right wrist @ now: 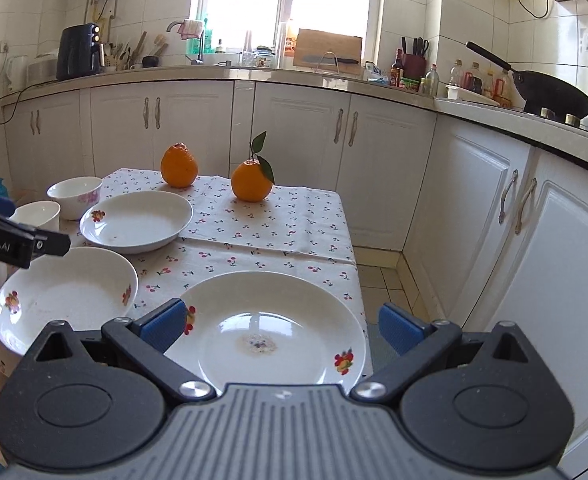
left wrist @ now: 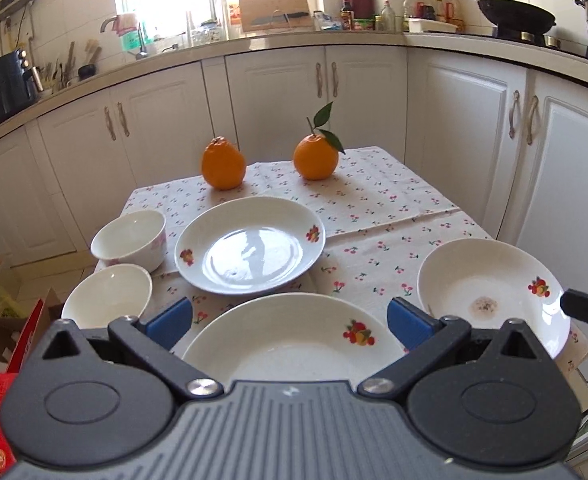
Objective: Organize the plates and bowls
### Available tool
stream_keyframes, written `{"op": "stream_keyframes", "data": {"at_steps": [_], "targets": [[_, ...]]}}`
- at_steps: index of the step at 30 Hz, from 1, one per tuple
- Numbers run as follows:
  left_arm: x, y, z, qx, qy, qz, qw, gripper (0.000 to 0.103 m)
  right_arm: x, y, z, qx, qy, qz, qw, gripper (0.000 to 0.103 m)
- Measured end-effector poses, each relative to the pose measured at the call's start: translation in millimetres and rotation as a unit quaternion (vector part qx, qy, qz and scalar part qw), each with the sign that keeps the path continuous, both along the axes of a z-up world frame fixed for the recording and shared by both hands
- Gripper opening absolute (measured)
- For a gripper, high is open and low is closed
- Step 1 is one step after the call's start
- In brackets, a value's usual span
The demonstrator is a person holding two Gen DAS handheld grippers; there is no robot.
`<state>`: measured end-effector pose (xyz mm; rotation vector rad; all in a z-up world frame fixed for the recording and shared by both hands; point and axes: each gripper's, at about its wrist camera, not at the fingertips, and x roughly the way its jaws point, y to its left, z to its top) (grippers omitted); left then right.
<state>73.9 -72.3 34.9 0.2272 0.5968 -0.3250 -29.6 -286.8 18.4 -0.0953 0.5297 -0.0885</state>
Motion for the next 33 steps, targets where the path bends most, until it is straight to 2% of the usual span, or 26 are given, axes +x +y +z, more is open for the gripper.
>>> {"op": "stream_keyframes", "data": {"at_steps": [2,6,10,13,19,27,33], "targets": [[6,-11,0,0.005,0.001,-0.02,0.9998,0.102,-2,-6,-7,-0.005,0.008,0.008,1.0,0.103],[19,-33,-1,-0.018,0.036,-0.072,0.9966,0.102,-5,-19,-25,0.015,0.029,0.037,0.999,0.103],[29,-59,-9,-0.002,0.058,-0.109,0.9923,0.102,-8,-27,-44,0.037,0.045,0.063,0.996,0.103],[37,-76,-16,-0.001,0.09,-0.138,0.9862,0.102,-5,-33,-58,0.047,0.062,0.077,0.994,0.103],[49,-107,-32,0.027,0.122,-0.197,0.9723,0.102,0,-37,-79,0.047,0.085,0.102,0.99,0.103],[79,-135,-48,0.036,0.184,-0.235,0.9539,0.101,11,-51,-89,0.048,0.09,0.139,0.985,0.103],[100,-151,-57,0.041,0.216,-0.246,0.9442,0.098,16,-57,-90,0.052,0.088,0.162,0.981,0.103]]}}
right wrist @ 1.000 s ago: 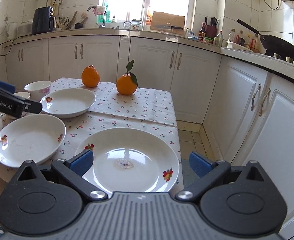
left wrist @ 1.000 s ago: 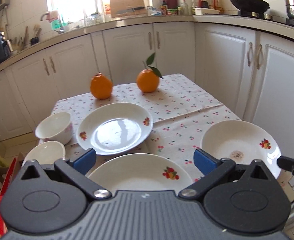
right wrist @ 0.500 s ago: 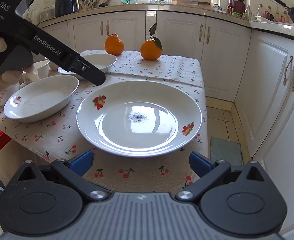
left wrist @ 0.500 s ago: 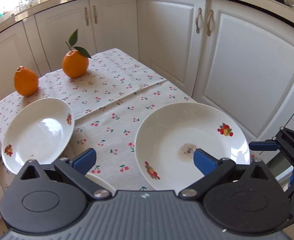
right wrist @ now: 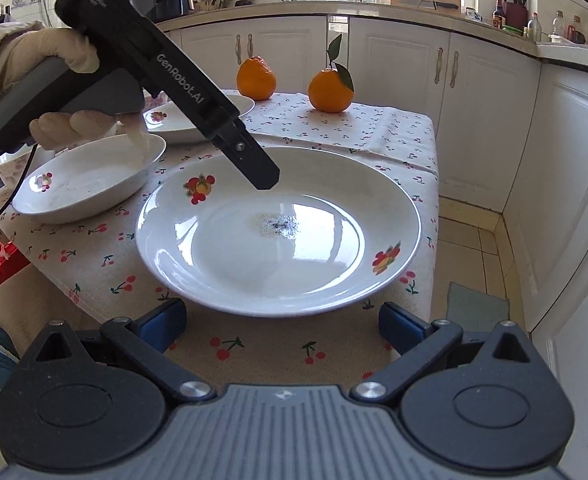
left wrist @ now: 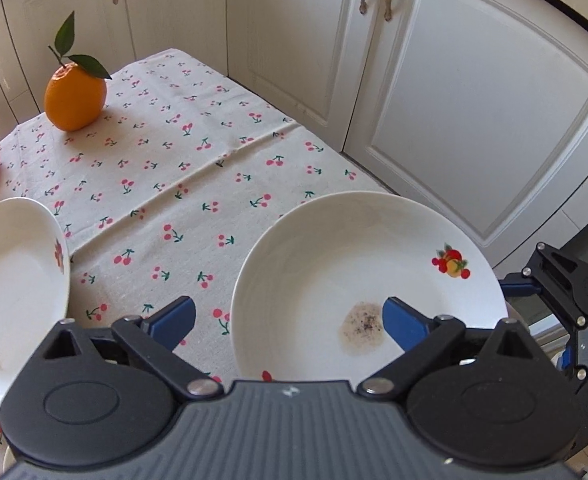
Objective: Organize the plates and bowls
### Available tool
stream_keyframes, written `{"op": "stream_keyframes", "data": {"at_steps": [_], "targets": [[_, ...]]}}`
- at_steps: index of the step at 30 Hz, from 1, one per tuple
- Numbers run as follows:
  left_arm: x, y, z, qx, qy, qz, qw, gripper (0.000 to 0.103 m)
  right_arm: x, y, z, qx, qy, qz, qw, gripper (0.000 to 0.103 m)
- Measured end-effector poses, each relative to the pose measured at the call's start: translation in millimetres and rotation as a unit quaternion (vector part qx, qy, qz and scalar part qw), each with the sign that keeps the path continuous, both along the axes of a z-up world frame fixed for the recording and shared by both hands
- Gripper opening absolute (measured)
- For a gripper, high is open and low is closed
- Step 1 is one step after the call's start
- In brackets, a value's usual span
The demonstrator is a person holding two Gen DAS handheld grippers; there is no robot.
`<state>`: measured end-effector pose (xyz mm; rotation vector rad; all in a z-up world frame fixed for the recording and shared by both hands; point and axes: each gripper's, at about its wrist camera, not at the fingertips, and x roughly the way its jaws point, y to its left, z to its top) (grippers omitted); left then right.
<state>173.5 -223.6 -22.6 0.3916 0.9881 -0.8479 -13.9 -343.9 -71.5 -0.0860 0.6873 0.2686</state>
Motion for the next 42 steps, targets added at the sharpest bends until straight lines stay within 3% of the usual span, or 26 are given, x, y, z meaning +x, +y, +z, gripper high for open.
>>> {"op": "stream_keyframes", "data": {"at_steps": [14,25,42], "targets": [[26,-26,-17,0.011,0.062,-0.036,0.9974,0.074,13,-4,1,-0.007,0.003,0.036,0.999,0.103],[26,-26,-17,0.019,0.062,-0.048,0.9968,0.074,15,-1,6,-0.024,0.009,0.044,0.999,0.103],[54,-19,-2,-0.006,0.03,-0.028,0.9991,0.074,49,-3,17,-0.034,0.008,0.055,0.998,0.103]]}}
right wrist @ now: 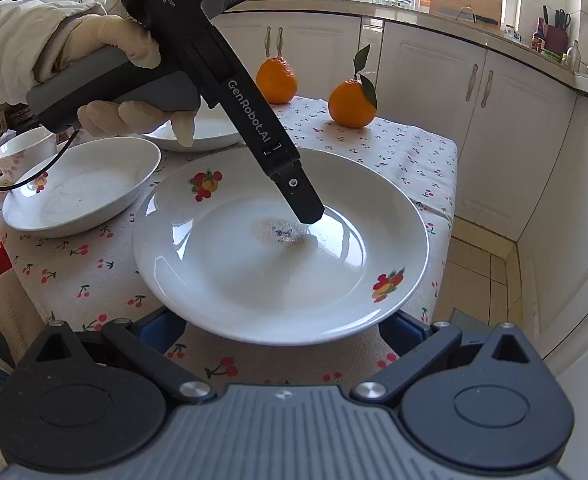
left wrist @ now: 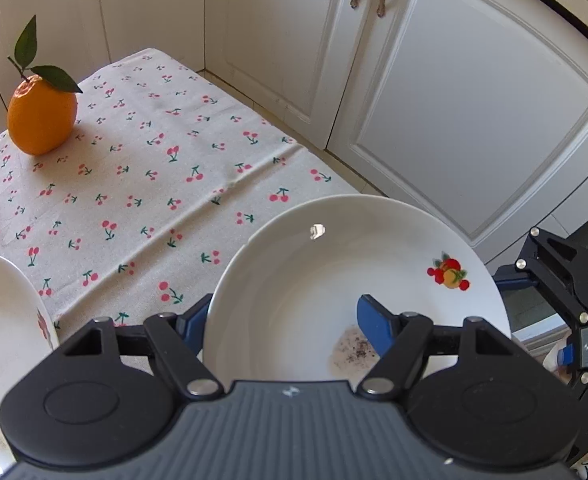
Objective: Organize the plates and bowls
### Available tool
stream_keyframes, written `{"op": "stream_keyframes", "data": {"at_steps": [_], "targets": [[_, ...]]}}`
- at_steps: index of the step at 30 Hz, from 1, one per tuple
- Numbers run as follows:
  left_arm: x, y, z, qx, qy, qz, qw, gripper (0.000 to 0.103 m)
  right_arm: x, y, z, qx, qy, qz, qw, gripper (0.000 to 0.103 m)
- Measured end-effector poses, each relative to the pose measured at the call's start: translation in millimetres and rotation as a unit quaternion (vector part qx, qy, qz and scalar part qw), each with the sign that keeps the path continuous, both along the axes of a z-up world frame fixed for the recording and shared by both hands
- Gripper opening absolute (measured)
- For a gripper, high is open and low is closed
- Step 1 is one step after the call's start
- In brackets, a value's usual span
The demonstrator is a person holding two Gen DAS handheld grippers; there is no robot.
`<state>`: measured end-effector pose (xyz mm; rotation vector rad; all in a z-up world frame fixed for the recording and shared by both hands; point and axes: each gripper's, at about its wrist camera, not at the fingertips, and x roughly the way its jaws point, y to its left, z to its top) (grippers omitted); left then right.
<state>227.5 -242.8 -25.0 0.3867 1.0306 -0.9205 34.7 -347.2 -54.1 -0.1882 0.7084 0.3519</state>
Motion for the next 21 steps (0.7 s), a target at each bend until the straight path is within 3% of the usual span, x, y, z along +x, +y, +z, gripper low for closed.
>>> {"op": "stream_keyframes", "data": {"at_steps": [21], "targets": [[45,0,-19,0.0,-0.009,0.031,0.9995,0.074,41,0,-9,0.002,0.016,0.005,1.0,0.103]]}}
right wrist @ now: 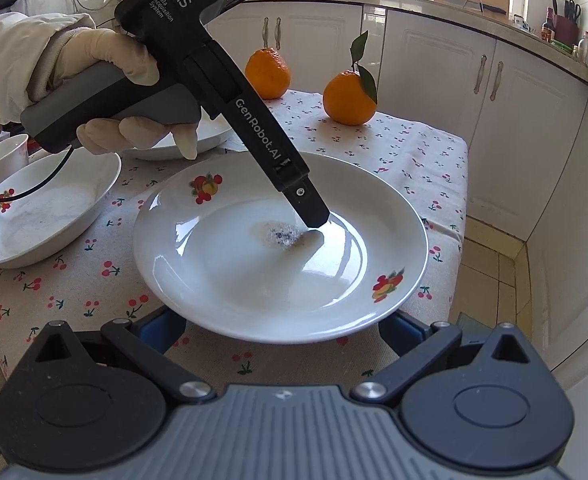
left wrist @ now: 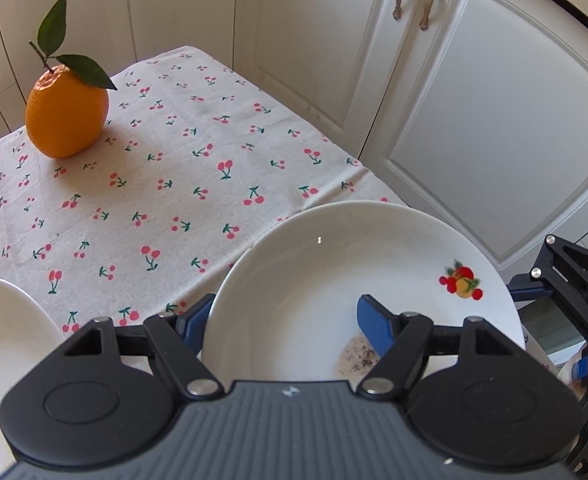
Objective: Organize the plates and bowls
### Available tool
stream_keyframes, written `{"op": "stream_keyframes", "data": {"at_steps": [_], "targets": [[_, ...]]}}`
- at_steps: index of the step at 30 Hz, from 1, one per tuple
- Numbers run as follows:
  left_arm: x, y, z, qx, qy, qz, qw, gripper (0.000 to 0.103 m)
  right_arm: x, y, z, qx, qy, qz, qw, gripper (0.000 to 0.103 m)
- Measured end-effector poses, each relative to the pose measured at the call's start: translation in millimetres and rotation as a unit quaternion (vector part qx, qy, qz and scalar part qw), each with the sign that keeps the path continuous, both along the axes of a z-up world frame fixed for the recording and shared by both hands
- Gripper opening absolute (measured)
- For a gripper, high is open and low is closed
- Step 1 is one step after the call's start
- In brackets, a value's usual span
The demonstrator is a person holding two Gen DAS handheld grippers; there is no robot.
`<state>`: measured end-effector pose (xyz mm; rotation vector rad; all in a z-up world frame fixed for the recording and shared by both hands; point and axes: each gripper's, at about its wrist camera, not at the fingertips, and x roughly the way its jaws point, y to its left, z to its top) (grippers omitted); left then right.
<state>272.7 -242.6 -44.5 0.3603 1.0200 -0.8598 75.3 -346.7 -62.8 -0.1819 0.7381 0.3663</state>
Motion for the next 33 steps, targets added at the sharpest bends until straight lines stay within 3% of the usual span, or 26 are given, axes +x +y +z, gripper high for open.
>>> {"op": "stream_keyframes", "data": {"at_steps": [25,30,33], "targets": [[-5,-8,-4,-0.002,-0.016,-0.017,0.9997,0.076,0,-5,-5,-0.007,0.001,-0.01,1.0,0.103],[-5,-9,-4,0.001,-0.015,-0.019,0.9997,0.081,1,-4,-4,-0.008,0.005,-0.01,1.0,0.103],[-10,-4,5,0.001,-0.034,-0.011,0.9993,0.084,-2,-4,-2,-0.01,0.005,-0.013,1.0,0.103]]}}
